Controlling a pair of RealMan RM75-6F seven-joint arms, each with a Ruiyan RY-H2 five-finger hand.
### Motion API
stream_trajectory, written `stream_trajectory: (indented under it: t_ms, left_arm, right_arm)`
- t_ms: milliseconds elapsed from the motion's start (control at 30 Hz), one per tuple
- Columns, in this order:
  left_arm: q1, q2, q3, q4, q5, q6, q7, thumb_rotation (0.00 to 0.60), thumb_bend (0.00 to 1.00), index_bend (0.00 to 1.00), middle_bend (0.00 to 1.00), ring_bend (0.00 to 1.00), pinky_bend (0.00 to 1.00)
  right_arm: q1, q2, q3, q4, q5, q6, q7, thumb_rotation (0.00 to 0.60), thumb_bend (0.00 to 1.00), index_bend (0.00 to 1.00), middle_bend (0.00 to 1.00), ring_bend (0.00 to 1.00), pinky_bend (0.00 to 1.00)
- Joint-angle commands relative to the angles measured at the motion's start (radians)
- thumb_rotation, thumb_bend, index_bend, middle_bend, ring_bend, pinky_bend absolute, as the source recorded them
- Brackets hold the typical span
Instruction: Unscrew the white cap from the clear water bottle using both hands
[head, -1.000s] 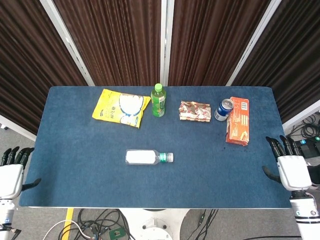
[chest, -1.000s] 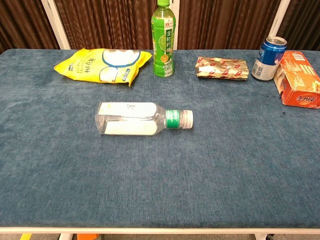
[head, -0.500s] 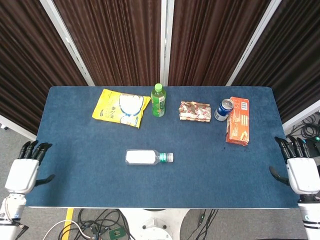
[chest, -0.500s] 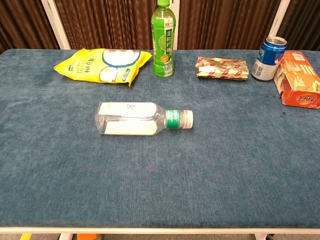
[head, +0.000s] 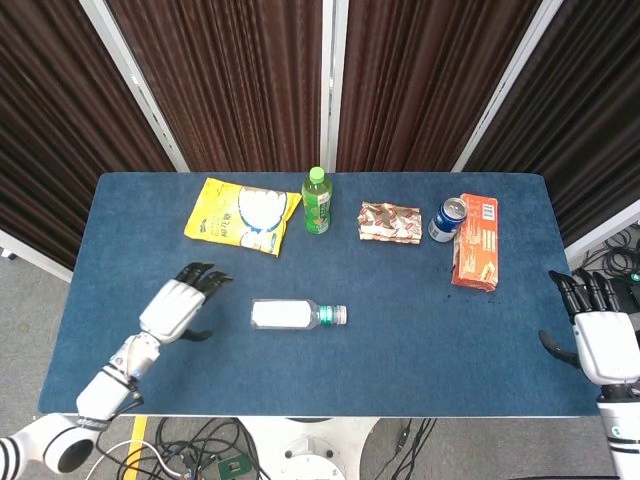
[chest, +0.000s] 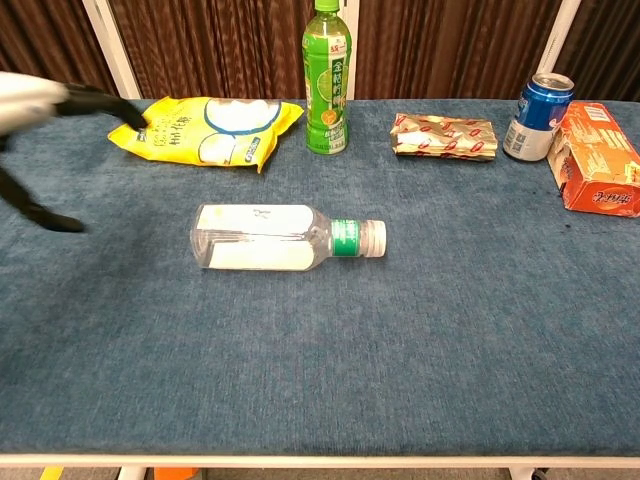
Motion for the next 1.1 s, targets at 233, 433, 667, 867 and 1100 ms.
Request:
stream_trajectory:
  t_ms: [233, 433, 667, 867, 1100]
  left_arm:
    - [-0.114, -0.180, -0.017, 0.064, -0.158, -0.113, 0.148, 0.600, 0.00, 0.18, 0.17, 0.09, 0.16]
    - [-0.120, -0.277, -0.018, 0.125, -0.224, -0.074, 0.183, 0.600, 0.00, 0.26, 0.26, 0.20, 0.29]
    - [-0.147, -0.306, -0.035, 0.129, -0.279, -0.073, 0.197, 0.600, 0.00, 0.27, 0.26, 0.21, 0.32]
    - [-0.172, -0.315, -0.048, 0.138, -0.322, -0.085, 0.205, 0.600, 0.05, 0.28, 0.27, 0.21, 0.33]
    - [-0.186, -0.340, -0.033, 0.170, -0.333, -0.099, 0.163, 0.600, 0.20, 0.37, 0.36, 0.28, 0.38]
  right_arm:
    - [0.002, 0.001, -0.003, -0.001, 0.012, -0.013, -0.001, 0.600, 0.16, 0.07, 0.14, 0.00, 0.00]
    - [0.002, -0.004, -0.004, 0.005, 0.016, -0.017, 0.005, 0.600, 0.16, 0.07, 0.14, 0.00, 0.00]
    - [0.005, -0.006, -0.004, 0.013, 0.020, -0.023, 0.012, 0.600, 0.16, 0.07, 0.14, 0.00, 0.00]
    - [0.004, -0.008, -0.005, 0.021, 0.024, -0.024, 0.020, 0.600, 0.16, 0.07, 0.14, 0.00, 0.00]
    - [0.009, -0.006, -0.004, 0.016, 0.022, -0.030, 0.033, 0.600, 0.16, 0.08, 0.15, 0.00, 0.00]
